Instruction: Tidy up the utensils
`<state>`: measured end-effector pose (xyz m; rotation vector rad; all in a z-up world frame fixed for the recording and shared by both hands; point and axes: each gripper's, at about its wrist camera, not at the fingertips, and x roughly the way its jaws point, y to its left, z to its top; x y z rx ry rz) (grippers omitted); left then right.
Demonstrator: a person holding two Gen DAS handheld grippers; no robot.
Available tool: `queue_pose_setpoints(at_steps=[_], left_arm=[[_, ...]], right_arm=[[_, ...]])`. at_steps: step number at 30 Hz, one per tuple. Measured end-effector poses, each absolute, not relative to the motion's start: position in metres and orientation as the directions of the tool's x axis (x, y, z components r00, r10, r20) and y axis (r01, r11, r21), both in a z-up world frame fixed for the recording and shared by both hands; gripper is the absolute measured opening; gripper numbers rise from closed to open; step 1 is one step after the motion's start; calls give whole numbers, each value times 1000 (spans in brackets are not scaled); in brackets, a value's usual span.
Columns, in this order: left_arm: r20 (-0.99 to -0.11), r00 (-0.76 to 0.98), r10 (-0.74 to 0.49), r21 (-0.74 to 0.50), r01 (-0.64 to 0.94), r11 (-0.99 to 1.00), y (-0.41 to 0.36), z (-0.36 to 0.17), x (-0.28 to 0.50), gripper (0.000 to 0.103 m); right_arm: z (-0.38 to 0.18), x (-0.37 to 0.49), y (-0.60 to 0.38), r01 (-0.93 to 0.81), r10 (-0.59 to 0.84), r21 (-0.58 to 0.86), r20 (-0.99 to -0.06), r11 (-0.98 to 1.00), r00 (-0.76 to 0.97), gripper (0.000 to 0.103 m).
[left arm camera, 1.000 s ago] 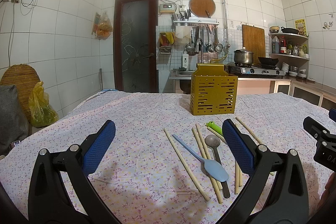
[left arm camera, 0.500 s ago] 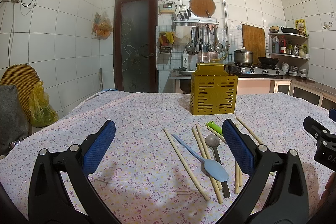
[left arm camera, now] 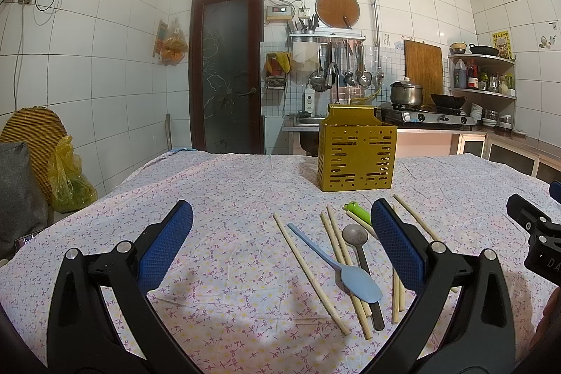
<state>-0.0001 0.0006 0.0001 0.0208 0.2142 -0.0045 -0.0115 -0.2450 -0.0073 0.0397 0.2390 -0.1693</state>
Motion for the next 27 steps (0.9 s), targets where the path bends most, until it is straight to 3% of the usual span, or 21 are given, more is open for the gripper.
queue_pose_setpoints(at_steps=[27], left_arm=[[-240,971,4,25,2,1000,0,-8,8,98]], right_arm=[[-11,-11,-240,172,-165,4,-252,985,953,99]])
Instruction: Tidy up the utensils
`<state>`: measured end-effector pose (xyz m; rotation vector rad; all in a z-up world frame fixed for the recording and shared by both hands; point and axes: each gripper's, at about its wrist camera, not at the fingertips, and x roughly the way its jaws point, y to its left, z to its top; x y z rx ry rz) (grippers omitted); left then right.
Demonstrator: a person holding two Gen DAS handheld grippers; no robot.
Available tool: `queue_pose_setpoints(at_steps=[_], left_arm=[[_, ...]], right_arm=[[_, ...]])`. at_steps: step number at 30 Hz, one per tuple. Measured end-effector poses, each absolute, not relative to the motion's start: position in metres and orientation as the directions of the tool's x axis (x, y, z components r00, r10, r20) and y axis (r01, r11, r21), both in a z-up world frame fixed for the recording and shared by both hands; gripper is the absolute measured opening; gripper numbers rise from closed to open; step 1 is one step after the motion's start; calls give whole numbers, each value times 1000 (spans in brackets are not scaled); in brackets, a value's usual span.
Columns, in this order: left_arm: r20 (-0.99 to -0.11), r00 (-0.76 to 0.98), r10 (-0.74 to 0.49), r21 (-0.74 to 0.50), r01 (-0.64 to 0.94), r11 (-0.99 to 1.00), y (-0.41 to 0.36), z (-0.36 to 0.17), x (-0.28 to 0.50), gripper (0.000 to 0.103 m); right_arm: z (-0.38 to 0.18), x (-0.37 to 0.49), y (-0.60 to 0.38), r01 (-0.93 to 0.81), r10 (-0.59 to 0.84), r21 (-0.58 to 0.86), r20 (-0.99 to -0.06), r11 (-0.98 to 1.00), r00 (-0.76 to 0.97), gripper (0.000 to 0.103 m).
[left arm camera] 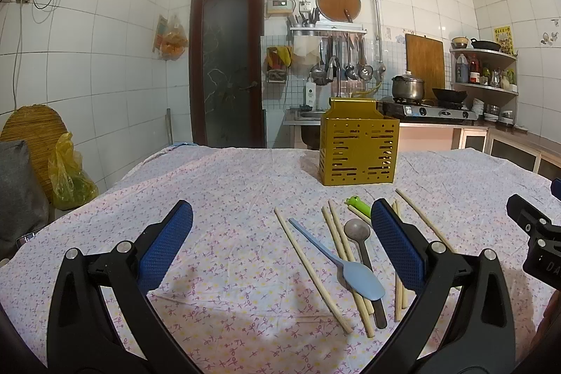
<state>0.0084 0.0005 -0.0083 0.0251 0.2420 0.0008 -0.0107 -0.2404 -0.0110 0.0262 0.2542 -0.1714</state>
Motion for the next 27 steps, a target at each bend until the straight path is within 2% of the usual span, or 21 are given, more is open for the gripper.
queue_pose_setpoints(at_steps=[10,18,27], left_arm=[[-265,964,0,2,1,1000,3,-6,11,98],[-345,938,-25,-55,6,998,15,-10,23,98],[-374,927,-6,-17,0,1000,6,-10,28,98]], right_arm=[[-13,-9,-241,169,-159,16,-250,986,955,99],[-15,-2,-239,133,-124,11,-290,991,949,99],[-15,1,-240,135,-123,18,-309,991,943,99]])
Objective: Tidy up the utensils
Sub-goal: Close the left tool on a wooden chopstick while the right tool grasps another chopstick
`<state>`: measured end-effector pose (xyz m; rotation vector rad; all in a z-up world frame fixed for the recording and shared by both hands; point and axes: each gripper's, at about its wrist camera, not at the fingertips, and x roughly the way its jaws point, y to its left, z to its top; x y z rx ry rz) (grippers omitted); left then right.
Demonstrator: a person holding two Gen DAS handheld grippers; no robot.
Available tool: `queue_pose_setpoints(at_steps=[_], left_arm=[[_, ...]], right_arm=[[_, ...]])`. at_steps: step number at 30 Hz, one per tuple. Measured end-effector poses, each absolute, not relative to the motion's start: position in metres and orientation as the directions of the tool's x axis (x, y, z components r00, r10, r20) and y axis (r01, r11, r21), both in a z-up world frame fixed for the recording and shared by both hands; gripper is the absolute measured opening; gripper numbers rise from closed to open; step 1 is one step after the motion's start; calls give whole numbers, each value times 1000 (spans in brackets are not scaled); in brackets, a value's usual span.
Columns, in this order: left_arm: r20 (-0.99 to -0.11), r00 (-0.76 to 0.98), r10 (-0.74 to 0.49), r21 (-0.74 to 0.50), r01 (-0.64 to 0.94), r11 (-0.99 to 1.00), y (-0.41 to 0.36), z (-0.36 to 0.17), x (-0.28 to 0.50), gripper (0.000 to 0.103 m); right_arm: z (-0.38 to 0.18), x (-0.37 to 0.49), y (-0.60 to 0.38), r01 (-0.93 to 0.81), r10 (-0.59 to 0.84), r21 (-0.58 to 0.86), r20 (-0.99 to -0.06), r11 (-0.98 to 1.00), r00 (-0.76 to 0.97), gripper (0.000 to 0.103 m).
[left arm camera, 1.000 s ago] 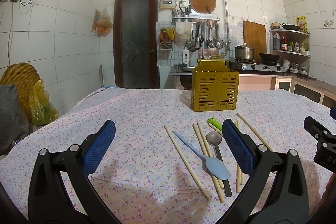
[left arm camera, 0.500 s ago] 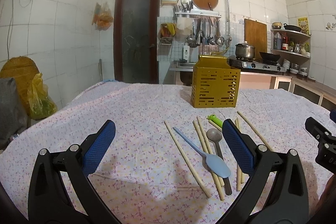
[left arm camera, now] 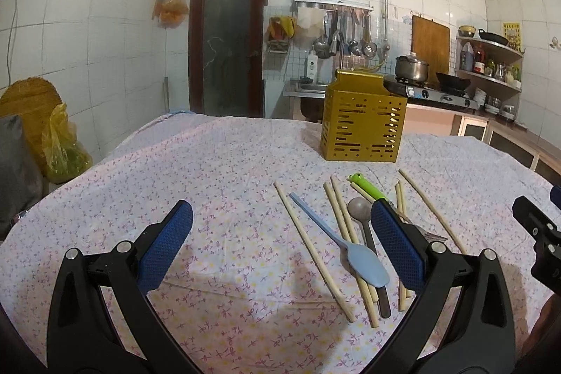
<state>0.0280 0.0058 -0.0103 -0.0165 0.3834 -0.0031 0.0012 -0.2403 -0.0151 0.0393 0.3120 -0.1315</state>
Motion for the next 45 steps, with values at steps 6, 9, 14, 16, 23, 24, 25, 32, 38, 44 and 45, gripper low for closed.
queue_pose_setpoints(at_steps=[6,9,14,16,23,24,25,32,38,44,45], left_arm=[[-416,909,-15,-20,7,1000,5,-14,37,98],[-433,901,-29,-26,20,999,6,-16,40,98],[-511,858,-45,-30,34,999,10,-20,57,98],[-527,849,-37,-36,21,999,14,-20,65,98],[-543,839,42,5,-47,999,28,-9,93,98],[-551,833,53,17,-53,998,28,-8,97,98],[-565,823,59,23,-55,998,30,-7,103,98],[-626,775,81,61,-55,997,36,-2,138,98],[-687,722,77,62,-47,997,35,-10,177,98],[-744,663,77,57,-51,997,25,-28,213,98],[-753,654,77,61,-47,997,23,-33,215,98]], right_arm=[[-15,3,-240,137,-125,13,-317,991,940,99],[-14,4,-239,131,-121,12,-322,991,939,99],[-14,10,-242,125,-109,25,-341,992,934,99],[-13,15,-242,105,-88,29,-349,994,933,99],[-8,42,-245,69,-44,47,-408,996,912,99],[-8,49,-246,69,-42,48,-425,996,904,99],[-8,55,-247,68,-35,58,-440,996,897,99],[-2,105,-249,22,1,38,-518,999,855,99],[-9,162,-247,-16,-1,-25,-584,1000,811,99],[-26,210,-251,22,-20,-5,-631,1000,776,99],[-30,214,-253,34,-21,9,-636,999,772,99]])
